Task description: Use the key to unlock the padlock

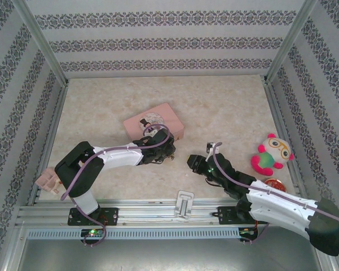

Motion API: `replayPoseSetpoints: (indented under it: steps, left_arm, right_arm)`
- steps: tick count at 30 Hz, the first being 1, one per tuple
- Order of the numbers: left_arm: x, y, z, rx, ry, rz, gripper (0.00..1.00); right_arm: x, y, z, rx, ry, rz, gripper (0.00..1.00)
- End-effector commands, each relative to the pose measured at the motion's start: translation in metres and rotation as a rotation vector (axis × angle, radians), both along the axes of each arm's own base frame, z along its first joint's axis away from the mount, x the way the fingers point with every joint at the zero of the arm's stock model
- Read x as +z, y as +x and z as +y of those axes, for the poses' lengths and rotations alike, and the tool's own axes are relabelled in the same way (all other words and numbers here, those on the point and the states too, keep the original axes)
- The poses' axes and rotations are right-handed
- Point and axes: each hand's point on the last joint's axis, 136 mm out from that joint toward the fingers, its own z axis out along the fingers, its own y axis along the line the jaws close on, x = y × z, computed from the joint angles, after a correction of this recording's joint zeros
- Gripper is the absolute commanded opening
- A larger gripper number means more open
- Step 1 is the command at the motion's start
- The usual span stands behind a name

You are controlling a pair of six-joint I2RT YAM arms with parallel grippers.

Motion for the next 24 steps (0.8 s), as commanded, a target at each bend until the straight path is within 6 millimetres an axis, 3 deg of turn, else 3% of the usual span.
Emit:
replayPoseSetpoints:
  steps: [1, 11, 15, 24]
  left_arm:
    - [0.005, 0.004, -0.004, 0.019, -0.041, -0.017, 0.0]
    - [0.007, 0.005, -0.006, 0.011, -0.055, -0.017, 0.0]
    - [0.008, 0.004, -0.008, 0.004, -0.065, -0.018, 0.0]
    - [0.008, 0.004, -0.007, 0.01, -0.075, -0.02, 0.0]
  right_arm:
    - [-0.012, -0.005, 0.002, 0.013, -0.068, 0.049, 0.22]
    - [0.003, 0.014, 0.052, 0.125, -0.073, 0.02, 0.18]
    - [-0.001, 0.019, 0.056, 0.123, -0.051, 0.028, 0.13]
    - [-0.011, 0.021, 0.058, 0.141, -0.022, 0.054, 0.13]
